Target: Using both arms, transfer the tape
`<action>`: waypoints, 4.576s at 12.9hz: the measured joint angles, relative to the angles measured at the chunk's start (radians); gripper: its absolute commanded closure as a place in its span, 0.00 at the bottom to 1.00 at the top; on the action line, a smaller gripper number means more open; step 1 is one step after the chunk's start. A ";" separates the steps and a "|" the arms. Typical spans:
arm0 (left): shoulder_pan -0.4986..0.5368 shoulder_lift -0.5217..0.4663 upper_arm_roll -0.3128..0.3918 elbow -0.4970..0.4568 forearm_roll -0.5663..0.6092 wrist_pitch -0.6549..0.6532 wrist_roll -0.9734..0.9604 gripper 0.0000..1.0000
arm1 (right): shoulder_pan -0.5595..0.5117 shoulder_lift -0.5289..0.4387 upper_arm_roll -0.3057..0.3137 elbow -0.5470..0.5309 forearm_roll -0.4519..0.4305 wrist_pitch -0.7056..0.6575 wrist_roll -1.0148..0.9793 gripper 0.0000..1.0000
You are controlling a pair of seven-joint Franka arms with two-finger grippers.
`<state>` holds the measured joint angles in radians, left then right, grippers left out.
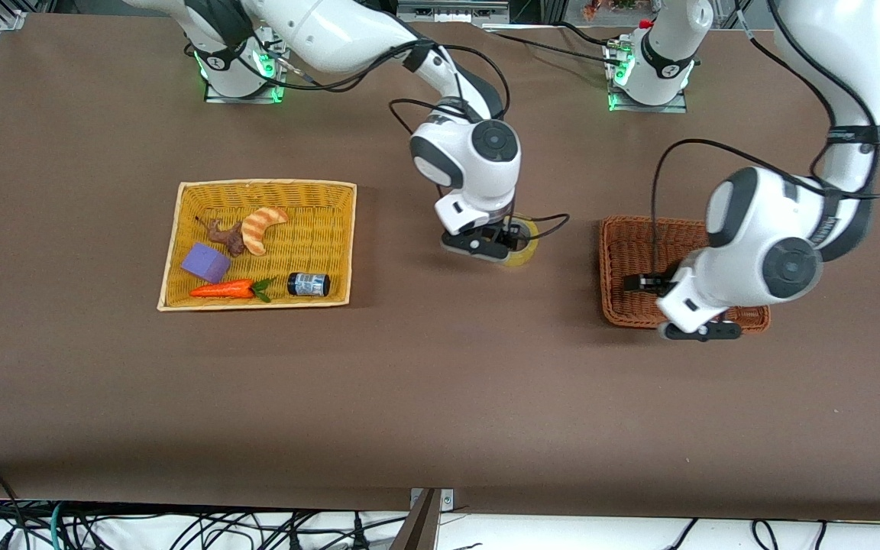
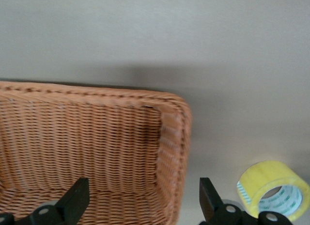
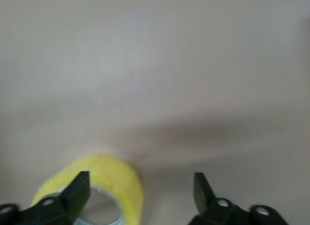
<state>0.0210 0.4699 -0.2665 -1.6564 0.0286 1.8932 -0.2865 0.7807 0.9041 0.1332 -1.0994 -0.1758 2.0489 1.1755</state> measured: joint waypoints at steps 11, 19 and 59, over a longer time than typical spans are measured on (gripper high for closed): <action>0.024 -0.001 -0.275 -0.226 0.129 0.251 -0.437 0.00 | -0.325 -0.549 -0.115 -0.311 0.181 -0.294 -0.845 0.01; 0.020 0.014 -0.337 -0.434 0.335 0.505 -0.699 0.00 | -0.648 -0.872 -0.092 -0.609 0.184 -0.314 -1.146 0.01; 0.116 -0.119 -0.109 -0.058 0.173 -0.088 0.152 1.00 | -0.703 -0.831 -0.107 -0.498 0.180 -0.368 -1.137 0.00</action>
<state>0.1374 0.3512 -0.3757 -1.7140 0.2018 1.8051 -0.1342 0.0778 0.0734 0.0260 -1.5977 0.0046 1.6809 0.0388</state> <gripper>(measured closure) 0.771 0.000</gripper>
